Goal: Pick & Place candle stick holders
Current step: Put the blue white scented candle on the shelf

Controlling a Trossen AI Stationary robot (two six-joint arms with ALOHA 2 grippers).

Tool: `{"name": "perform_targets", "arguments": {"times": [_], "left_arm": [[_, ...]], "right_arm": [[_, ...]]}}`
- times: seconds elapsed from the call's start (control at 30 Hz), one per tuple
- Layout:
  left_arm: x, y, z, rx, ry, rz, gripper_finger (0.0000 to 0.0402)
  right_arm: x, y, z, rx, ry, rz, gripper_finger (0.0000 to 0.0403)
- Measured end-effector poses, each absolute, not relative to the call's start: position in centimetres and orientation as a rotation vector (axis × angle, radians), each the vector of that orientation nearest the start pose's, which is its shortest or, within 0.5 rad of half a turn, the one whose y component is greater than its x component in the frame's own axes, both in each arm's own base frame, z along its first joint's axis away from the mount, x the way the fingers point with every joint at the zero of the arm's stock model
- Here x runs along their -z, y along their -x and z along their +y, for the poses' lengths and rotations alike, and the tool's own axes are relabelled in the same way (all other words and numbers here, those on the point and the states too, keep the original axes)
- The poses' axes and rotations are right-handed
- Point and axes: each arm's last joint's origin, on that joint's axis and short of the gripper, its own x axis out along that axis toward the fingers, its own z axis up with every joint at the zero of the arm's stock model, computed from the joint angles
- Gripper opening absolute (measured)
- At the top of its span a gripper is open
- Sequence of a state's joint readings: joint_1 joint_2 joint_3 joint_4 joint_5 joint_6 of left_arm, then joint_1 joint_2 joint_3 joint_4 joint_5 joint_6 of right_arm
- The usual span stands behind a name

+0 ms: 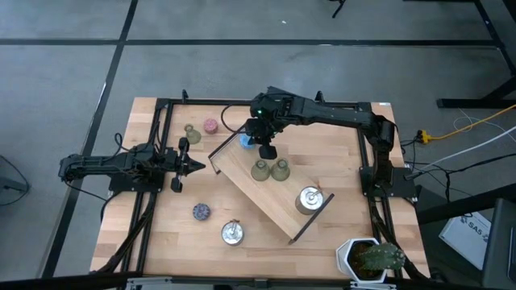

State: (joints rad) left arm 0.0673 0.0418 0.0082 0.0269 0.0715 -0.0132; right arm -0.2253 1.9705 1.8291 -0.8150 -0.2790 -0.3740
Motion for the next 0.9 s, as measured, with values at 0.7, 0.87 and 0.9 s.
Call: {"name": "perform_targets", "arguments": {"times": [0.7, 0.87, 0.9], "left_arm": [[-16.56, -9.97, 0.47, 0.004, 0.014, 0.007, 0.0004], [-16.57, -9.96, 0.46, 0.004, 0.014, 0.007, 0.0004], [-16.57, -9.96, 0.47, 0.004, 0.014, 0.006, 0.0004]], "right_arm": [[-29.34, -41.96, -9.51, -0.144, 0.117, 0.906, 0.0000], [-29.33, -41.92, -9.69, -0.134, 0.119, 0.908, 0.0000], [-29.33, -41.92, -9.69, -0.134, 0.118, 0.909, 0.0000]]}}
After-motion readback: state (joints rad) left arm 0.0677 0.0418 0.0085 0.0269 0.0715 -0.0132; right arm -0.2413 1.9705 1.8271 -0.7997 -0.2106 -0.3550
